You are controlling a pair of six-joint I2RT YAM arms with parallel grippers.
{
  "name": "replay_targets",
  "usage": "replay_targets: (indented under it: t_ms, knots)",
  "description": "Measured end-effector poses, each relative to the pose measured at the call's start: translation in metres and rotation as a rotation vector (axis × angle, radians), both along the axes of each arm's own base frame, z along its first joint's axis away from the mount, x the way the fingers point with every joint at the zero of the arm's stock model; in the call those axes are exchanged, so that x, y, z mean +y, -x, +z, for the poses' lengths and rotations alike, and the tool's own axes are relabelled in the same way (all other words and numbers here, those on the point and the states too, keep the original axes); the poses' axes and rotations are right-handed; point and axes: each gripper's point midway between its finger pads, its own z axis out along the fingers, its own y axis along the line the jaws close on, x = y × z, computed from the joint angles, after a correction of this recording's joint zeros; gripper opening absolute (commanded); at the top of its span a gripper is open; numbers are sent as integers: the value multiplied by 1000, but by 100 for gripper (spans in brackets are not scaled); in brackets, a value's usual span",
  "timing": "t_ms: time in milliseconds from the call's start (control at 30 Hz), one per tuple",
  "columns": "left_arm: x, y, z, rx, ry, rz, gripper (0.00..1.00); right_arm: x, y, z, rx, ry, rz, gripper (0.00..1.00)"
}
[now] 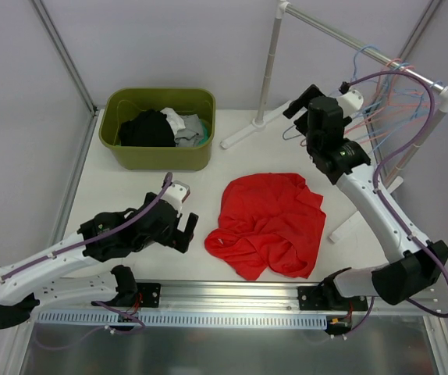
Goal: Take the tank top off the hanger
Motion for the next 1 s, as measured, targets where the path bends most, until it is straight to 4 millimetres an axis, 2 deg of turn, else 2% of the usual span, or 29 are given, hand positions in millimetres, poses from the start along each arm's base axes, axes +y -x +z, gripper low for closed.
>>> replay_targets:
  t_ms: [33, 133, 200, 300, 433, 500, 600, 767, 833, 900, 1000]
  knots:
    - [-3, 0, 2, 5, 8, 5, 99, 3, 2, -1, 2, -4, 21, 99]
    - [-13, -4, 8, 20, 28, 27, 99, 10, 16, 4, 0, -11, 101, 100]
    - [-23, -8, 10, 29, 34, 39, 99, 13, 33, 16, -26, -25, 168, 99]
    - [-49, -20, 8, 54, 18, 54, 99, 11, 68, 37, -89, -39, 257, 100]
    - [-91, -39, -10, 96, -44, 53, 99, -4, 132, 61, -193, -26, 363, 99]
    - [-114, -47, -23, 124, -77, 37, 99, -14, 166, 72, -244, 7, 417, 99]
    - [-156, -55, -41, 181, -101, -25, 99, -30, 217, 75, -301, 68, 484, 100]
    - [-231, -63, -79, 298, -91, -150, 99, -62, 301, 63, -399, 156, 553, 99]
    - [-249, -62, -102, 341, -107, -181, 99, -73, 331, 54, -438, 177, 578, 100]
    - [-257, -61, -124, 360, -148, -192, 99, -77, 355, 45, -465, 191, 619, 100]
    - [-263, -58, -165, 375, -233, -196, 99, -76, 379, 34, -484, 205, 687, 99]
